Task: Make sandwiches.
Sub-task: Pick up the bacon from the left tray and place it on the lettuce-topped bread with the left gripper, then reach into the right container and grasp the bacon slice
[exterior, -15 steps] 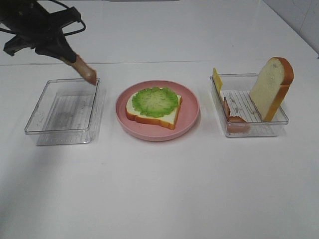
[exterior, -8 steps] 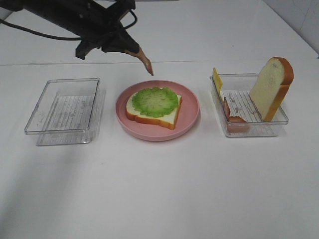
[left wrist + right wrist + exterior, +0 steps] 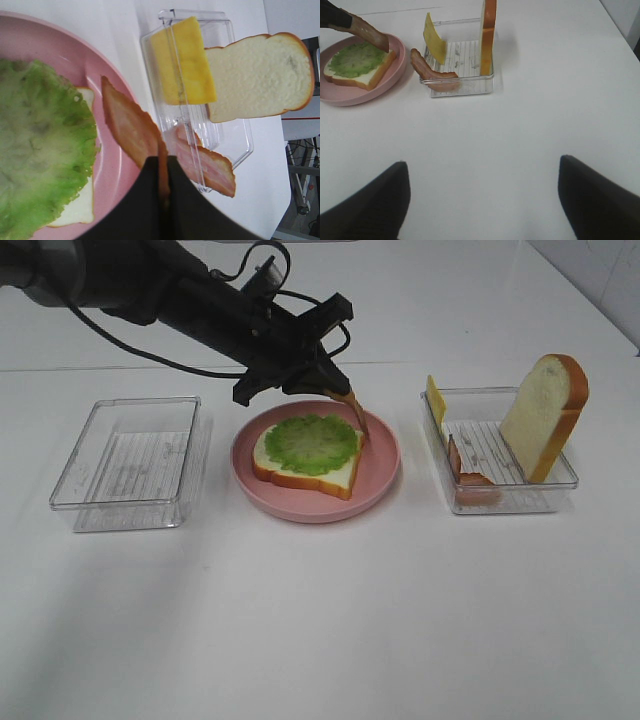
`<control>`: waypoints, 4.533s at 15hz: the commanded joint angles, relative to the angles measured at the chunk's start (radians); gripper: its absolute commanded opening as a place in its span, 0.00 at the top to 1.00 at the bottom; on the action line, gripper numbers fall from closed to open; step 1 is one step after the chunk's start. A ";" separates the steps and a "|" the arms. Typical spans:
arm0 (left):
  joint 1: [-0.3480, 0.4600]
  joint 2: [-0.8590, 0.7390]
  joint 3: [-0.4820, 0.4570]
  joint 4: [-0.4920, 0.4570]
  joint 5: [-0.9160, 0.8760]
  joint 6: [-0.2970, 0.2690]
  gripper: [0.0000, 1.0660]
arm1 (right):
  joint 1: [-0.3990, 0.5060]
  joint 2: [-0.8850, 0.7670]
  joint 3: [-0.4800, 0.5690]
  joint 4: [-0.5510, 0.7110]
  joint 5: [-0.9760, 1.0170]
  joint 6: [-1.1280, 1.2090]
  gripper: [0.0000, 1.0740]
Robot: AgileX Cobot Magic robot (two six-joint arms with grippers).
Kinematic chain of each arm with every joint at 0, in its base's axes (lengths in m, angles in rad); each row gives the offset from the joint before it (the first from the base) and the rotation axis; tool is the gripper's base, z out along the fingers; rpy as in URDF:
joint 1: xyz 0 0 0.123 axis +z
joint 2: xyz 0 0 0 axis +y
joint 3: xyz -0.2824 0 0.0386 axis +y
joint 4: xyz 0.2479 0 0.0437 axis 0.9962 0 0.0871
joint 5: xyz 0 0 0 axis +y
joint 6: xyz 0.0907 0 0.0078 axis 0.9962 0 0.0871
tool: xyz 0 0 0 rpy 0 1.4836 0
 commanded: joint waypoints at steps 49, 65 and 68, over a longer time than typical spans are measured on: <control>0.038 -1.326 0.867 1.111 0.359 -0.403 0.15 | -0.003 0.003 0.000 -0.001 -0.005 0.014 0.29; 0.038 -2.315 1.248 1.119 0.385 -0.369 0.15 | -0.001 1.088 -0.385 0.324 -0.089 -0.204 0.29; 0.038 -2.311 1.266 1.121 0.350 -0.367 0.15 | 0.013 1.322 -0.555 0.337 -0.070 -0.205 0.29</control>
